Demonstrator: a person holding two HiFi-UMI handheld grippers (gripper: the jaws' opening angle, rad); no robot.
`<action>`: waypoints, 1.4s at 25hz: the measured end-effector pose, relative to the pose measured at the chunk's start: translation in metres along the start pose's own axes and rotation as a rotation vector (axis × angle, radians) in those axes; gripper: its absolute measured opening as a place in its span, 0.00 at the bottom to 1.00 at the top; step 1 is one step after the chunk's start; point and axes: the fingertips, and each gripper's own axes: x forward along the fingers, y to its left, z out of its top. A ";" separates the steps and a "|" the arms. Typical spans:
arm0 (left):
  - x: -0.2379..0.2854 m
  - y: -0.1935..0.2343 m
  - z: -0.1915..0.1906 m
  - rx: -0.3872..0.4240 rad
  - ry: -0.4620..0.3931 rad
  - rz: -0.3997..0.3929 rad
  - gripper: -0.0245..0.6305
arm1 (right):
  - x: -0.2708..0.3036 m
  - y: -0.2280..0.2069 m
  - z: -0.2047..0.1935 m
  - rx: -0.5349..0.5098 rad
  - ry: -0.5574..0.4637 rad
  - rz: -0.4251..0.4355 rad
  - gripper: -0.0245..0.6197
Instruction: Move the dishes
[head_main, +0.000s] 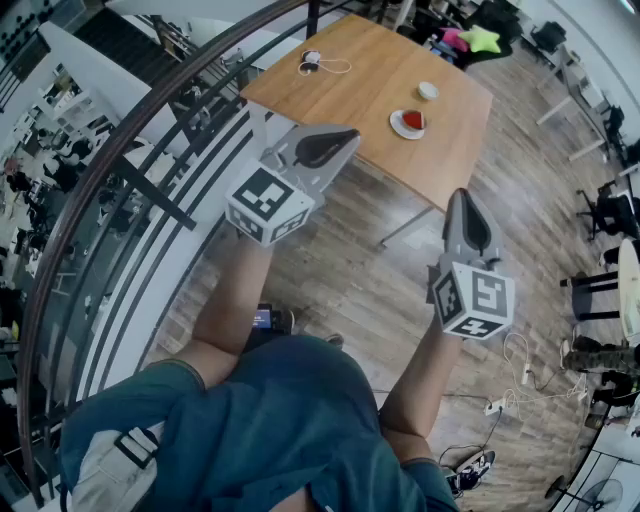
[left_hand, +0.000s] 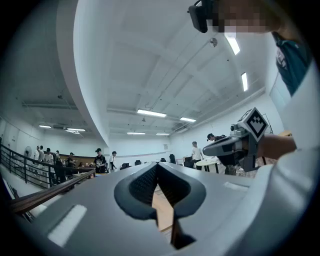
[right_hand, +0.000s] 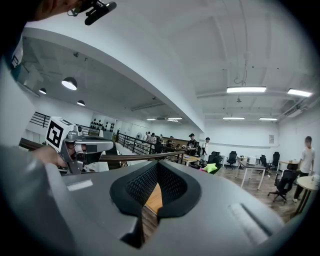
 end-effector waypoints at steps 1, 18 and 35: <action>-0.001 0.001 -0.001 -0.002 0.000 0.000 0.04 | 0.001 0.001 0.000 0.000 0.001 0.001 0.05; 0.004 0.037 -0.022 -0.032 0.011 -0.032 0.04 | 0.038 0.015 -0.010 0.005 0.045 -0.018 0.05; 0.044 0.066 -0.047 -0.035 0.030 -0.057 0.04 | 0.089 -0.011 -0.025 0.064 0.043 -0.011 0.05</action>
